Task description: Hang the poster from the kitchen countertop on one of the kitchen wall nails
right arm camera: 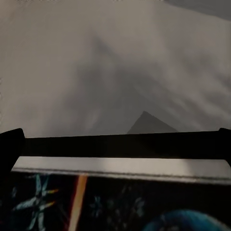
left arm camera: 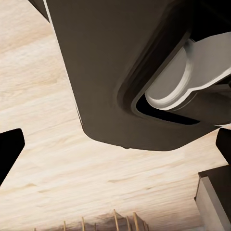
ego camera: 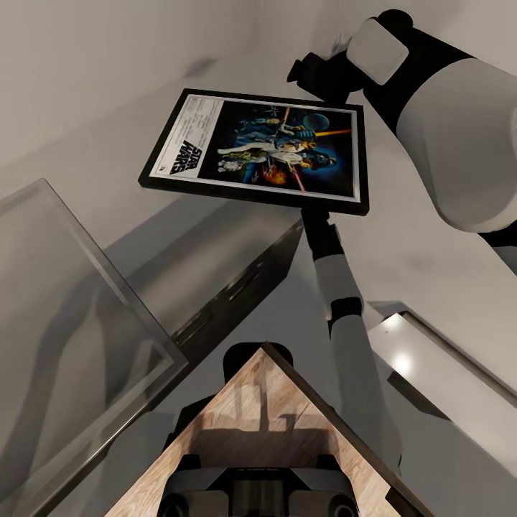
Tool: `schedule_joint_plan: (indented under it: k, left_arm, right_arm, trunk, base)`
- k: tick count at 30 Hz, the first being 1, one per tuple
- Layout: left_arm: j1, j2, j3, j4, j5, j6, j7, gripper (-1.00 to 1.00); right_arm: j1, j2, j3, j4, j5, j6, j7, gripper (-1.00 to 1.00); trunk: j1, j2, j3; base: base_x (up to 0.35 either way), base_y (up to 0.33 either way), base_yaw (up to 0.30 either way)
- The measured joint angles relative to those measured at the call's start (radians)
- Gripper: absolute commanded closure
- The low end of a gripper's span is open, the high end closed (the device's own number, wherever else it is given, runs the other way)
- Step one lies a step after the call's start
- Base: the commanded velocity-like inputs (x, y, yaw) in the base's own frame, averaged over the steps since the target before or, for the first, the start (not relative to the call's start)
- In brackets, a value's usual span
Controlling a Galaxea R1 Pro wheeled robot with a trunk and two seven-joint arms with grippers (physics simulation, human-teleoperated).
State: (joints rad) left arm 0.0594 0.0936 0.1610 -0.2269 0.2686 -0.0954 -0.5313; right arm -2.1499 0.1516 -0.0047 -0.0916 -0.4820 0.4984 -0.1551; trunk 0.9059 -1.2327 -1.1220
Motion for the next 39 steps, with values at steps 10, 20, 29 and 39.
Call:
schedule_joint_plan:
  k: [10,20,29,39]
  left_arm:
    - [0.0,0.0,0.0,0.0,0.0,0.0,0.0,-1.0]
    - [0.0,0.0,0.0,0.0,0.0,0.0,0.0,-1.0]
    - [0.0,0.0,0.0,0.0,0.0,0.0,0.0,-1.0]
    - [0.0,0.0,0.0,0.0,0.0,0.0,0.0,-1.0]
  right_arm:
    - [0.0,0.0,0.0,0.0,0.0,-0.001,0.0,-1.0]
    - [0.0,0.0,0.001,-0.008,-0.001,-0.001,0.0,-1.0]
    - [0.0,-0.001,0.005,-0.026,0.005,-0.002,0.0,-1.0]
    - [-0.002,-0.004,-0.002,-0.018,-0.003,-0.001,-0.001,-1.0]
  trunk:
    - [0.0,0.0,0.0]
    - [0.0,0.0,-0.004]
    - [0.0,0.0,-0.009]
    - [0.0,0.0,-0.009]
  base:
    - [0.0,0.0,0.0]
    - [0.0,0.0,0.0]
    - [0.0,0.0,0.0]
    - [0.0,0.0,0.0]
